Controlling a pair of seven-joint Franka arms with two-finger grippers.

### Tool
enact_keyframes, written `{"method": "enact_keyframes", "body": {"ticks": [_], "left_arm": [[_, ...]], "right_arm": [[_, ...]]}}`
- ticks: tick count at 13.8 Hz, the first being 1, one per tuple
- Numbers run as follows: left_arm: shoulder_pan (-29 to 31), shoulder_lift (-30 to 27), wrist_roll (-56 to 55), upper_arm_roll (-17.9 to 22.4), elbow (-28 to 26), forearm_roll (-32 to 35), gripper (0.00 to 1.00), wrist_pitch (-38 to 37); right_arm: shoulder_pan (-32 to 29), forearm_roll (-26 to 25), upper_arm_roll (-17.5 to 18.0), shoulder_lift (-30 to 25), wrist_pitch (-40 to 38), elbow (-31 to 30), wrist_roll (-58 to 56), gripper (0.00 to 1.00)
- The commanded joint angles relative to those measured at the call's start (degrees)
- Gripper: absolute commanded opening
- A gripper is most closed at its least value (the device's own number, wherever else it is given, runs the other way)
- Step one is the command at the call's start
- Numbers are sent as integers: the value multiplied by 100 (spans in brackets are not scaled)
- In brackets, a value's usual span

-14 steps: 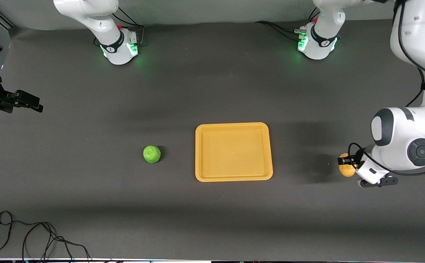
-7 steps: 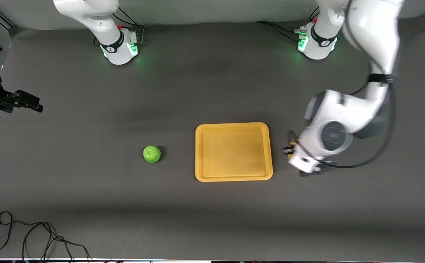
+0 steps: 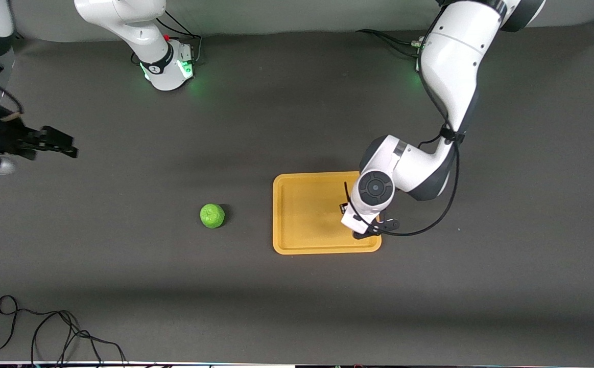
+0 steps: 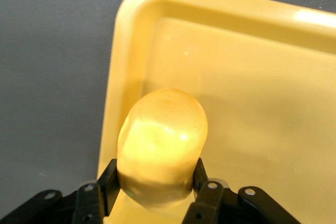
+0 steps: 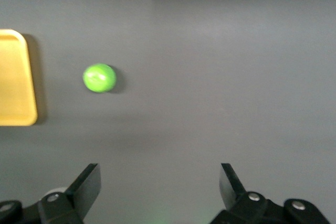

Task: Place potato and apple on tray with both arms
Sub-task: 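Carry the potato with the left gripper over the yellow tray, then release the potato on the tray while the right gripper reaches the apple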

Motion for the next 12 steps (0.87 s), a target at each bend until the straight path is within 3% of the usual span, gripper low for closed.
{"method": "enact_keyframes", "body": {"ticks": [1, 3, 4, 7, 8, 10, 12], "left_arm": [[-54, 1, -9, 111, 45, -39, 2, -82], [-54, 18, 1, 111, 36, 5, 5, -83], [-54, 27, -8, 111, -7, 5, 13, -83], [-72, 10, -52, 111, -16, 5, 74, -48], [-89, 10, -78, 111, -16, 5, 86, -48], [-55, -51, -61, 120, -16, 5, 96, -100], [103, -288, 9, 198, -34, 23, 98, -309]], "right_arm": [[973, 63, -27, 144, 400, 2, 1214, 100], [1685, 10, -27, 311, 576, 64, 2172, 100], [1959, -7, -27, 433, 638, 116, 2533, 100], [2120, -16, -62, 531, 1067, -180, 2582, 100], [2102, -25, -88, 514, 1278, -391, 2555, 100], [2102, -200, -132, 514, 1857, -865, 2546, 100], [2102, -341, -124, 566, 2595, -1366, 2485, 100]]}}
